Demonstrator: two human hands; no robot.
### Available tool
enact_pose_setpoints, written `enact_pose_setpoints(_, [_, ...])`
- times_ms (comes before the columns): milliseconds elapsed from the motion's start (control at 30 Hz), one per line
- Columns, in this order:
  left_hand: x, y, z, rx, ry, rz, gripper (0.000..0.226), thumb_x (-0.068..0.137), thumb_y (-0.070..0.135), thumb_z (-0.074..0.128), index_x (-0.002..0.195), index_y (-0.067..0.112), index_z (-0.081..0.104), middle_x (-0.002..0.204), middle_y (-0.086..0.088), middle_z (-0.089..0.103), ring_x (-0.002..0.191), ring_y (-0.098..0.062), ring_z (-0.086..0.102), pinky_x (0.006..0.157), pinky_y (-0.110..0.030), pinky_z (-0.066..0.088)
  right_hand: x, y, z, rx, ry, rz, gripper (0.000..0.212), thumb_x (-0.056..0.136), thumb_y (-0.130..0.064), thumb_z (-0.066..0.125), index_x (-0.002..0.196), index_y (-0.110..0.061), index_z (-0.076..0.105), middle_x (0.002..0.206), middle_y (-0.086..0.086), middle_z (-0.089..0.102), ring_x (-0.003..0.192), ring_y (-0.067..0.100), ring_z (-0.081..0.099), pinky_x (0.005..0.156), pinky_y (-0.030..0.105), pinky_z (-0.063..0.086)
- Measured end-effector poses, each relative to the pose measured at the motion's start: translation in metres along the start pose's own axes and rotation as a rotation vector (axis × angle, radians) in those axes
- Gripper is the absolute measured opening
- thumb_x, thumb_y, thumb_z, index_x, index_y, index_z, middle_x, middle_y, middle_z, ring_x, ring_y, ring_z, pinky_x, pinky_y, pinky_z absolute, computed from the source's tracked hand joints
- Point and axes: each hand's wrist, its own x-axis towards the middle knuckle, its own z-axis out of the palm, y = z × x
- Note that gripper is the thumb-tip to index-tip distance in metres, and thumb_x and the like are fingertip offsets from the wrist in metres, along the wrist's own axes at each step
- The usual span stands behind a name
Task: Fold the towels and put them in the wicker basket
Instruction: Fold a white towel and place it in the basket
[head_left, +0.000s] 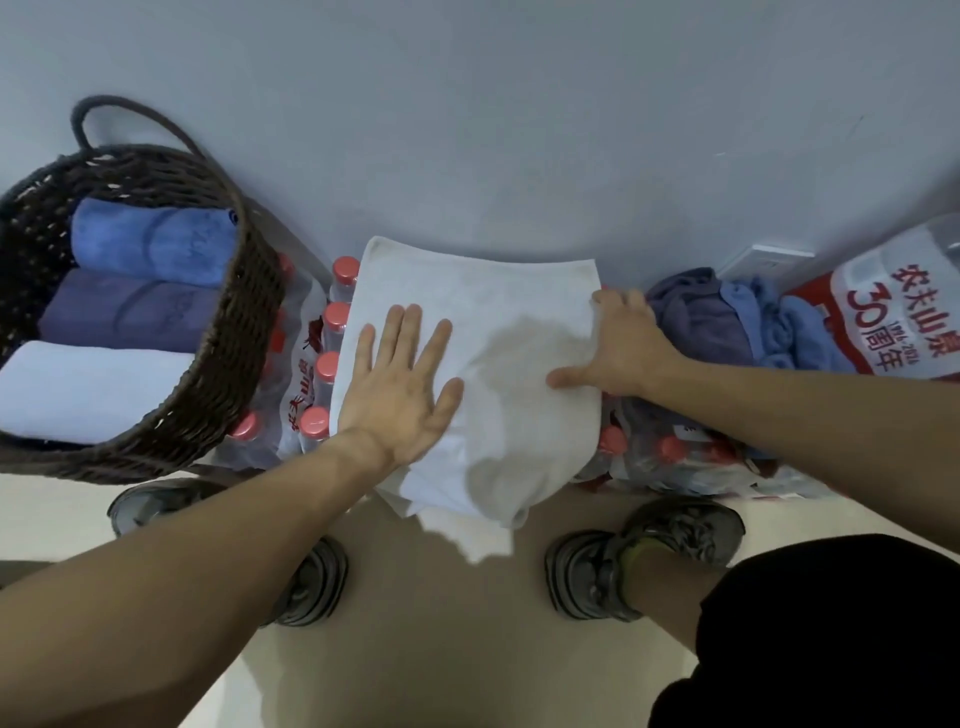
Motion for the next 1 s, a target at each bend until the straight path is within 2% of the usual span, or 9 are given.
enact_pose_setpoints(100, [0.000,-0.002,0.001,-0.005,-0.006,0.007,0.069,0.094,0.068,0.003,0.155,0.036,-0.005,0.163,-0.008,-0.011,0.148,-0.023,-0.021,0.120,-0.049,-0.009,-0.025,0.010,0.009,0.015,-0.082,0.096,0.099,0.062,-0.058,0.084,0.132,-0.006,0.036,0.128,0.012,0.046,0.120,0.032,0.045,0.091,0.038,0.043])
enact_pose_setpoints(167, [0.001,-0.003,0.003,-0.010,0.008,0.006,0.069,0.093,0.068,0.004,0.155,0.037,-0.002,0.164,-0.008,-0.010,0.149,-0.023,-0.020,0.120,-0.050,-0.007,-0.041,0.016,0.018,0.070,-0.164,0.145,0.095,0.063,-0.056,0.085,0.129,-0.009,0.035,0.123,0.006,0.051,0.113,0.029,0.053,0.084,0.034,0.045])
enact_pose_setpoints(333, [0.002,-0.002,0.005,-0.041,0.042,0.009,0.068,0.093,0.066,0.008,0.154,0.036,0.005,0.164,-0.008,-0.005,0.150,-0.024,-0.016,0.121,-0.049,-0.006,-0.052,0.010,0.030,0.317,-0.057,0.298,0.080,0.060,-0.038,0.093,0.117,-0.007,0.046,0.116,0.008,0.060,0.105,0.029,0.059,0.088,0.042,0.053])
enact_pose_setpoints(433, [0.002,-0.003,0.005,-0.039,0.048,0.005,0.068,0.094,0.063,0.009,0.155,0.034,0.005,0.164,-0.008,-0.004,0.150,-0.024,-0.015,0.121,-0.050,-0.005,-0.050,0.004,0.036,0.416,-0.099,0.385,0.055,0.067,-0.027,0.089,0.105,0.004,0.065,0.108,0.016,0.069,0.098,0.033,0.065,0.074,0.036,0.053])
enact_pose_setpoints(533, [0.002,-0.003,0.005,-0.044,0.069,0.012,0.068,0.094,0.061,0.013,0.155,0.032,0.010,0.163,-0.009,0.001,0.150,-0.025,-0.010,0.121,-0.050,-0.003,-0.052,0.002,0.036,0.455,-0.090,0.323,0.035,0.075,-0.026,0.081,0.095,0.002,0.072,0.100,0.016,0.072,0.091,0.032,0.067,0.074,0.041,0.054])
enact_pose_setpoints(667, [0.003,-0.005,0.006,-0.067,0.076,0.023,0.067,0.094,0.060,0.013,0.155,0.031,0.011,0.163,-0.009,0.003,0.150,-0.025,-0.009,0.121,-0.048,-0.003,-0.058,0.006,0.031,0.657,-0.013,0.244,0.009,0.083,-0.021,0.075,0.083,-0.018,0.067,0.097,0.007,0.074,0.075,0.019,0.068,0.064,0.033,0.057])
enact_pose_setpoints(767, [0.002,-0.005,0.005,-0.065,0.081,0.023,0.066,0.095,0.059,0.013,0.155,0.031,0.012,0.163,-0.009,0.003,0.150,-0.026,-0.008,0.121,-0.049,-0.003,-0.066,0.016,0.028,0.880,-0.110,0.242,0.008,0.089,-0.019,0.071,0.093,-0.014,0.067,0.098,0.007,0.075,0.078,0.020,0.073,0.065,0.036,0.061])
enact_pose_setpoints(900, [0.001,-0.004,0.004,-0.065,0.085,0.020,0.066,0.095,0.059,0.014,0.155,0.031,0.012,0.163,-0.009,0.003,0.150,-0.025,-0.008,0.121,-0.048,-0.004,-0.076,0.027,0.031,0.714,-0.048,0.245,0.032,0.087,-0.037,0.071,0.076,-0.011,0.057,0.073,0.004,0.067,0.056,0.011,0.061,0.049,0.020,0.047])
enact_pose_setpoints(1000, [0.001,-0.004,0.003,-0.056,0.072,0.013,0.067,0.094,0.059,0.014,0.155,0.032,0.010,0.163,-0.008,0.001,0.150,-0.024,-0.011,0.121,-0.048,-0.005,-0.080,0.032,0.037,0.645,-0.029,0.246,0.035,0.086,-0.038,0.073,0.075,-0.010,0.055,0.069,0.003,0.065,0.060,0.013,0.058,0.052,0.020,0.046])
